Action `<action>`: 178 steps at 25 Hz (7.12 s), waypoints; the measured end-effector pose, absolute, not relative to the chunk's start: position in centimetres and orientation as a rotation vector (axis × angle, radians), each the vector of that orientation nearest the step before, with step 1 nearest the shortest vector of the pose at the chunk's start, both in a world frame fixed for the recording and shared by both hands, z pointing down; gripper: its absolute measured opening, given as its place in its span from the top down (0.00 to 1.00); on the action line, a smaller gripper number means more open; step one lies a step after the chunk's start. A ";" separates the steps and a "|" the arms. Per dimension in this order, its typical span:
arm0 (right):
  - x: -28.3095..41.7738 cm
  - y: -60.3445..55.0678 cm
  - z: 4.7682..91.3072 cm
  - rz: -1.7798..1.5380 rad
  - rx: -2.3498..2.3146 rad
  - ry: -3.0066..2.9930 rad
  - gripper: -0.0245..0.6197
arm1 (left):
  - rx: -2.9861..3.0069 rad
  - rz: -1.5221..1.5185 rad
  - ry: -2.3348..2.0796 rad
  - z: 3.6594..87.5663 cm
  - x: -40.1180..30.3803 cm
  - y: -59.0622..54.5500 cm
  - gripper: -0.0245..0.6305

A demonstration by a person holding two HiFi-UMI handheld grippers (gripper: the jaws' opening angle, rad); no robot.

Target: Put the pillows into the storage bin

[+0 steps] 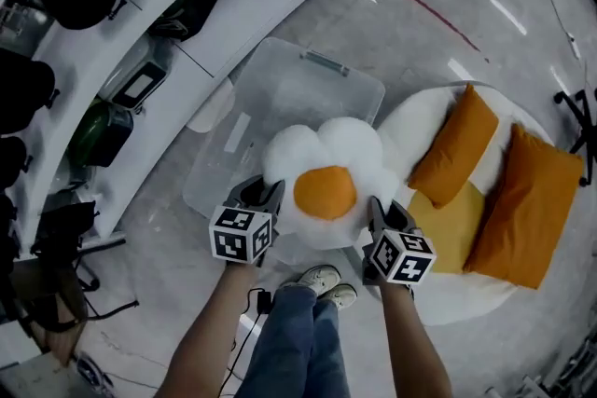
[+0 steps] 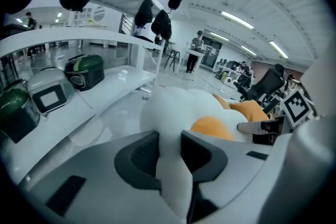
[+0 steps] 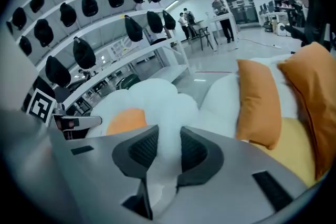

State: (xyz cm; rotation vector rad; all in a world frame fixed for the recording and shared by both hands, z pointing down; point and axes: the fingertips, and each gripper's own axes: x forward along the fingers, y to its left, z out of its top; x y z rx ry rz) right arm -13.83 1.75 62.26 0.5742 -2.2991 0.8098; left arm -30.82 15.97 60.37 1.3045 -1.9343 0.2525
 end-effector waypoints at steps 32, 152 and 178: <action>-23.7 6.1 71.3 0.666 0.373 -2.275 0.46 | 0.972 0.270 -2.042 70.6 -39.8 28.3 0.58; -13.7 -1.8 58.2 0.910 0.674 -2.448 0.50 | 1.621 0.204 -1.650 59.9 -23.6 3.9 0.56; 23.8 -12.8 50.7 0.942 1.531 -2.235 0.50 | 2.178 0.412 -1.047 52.9 12.1 -14.4 0.56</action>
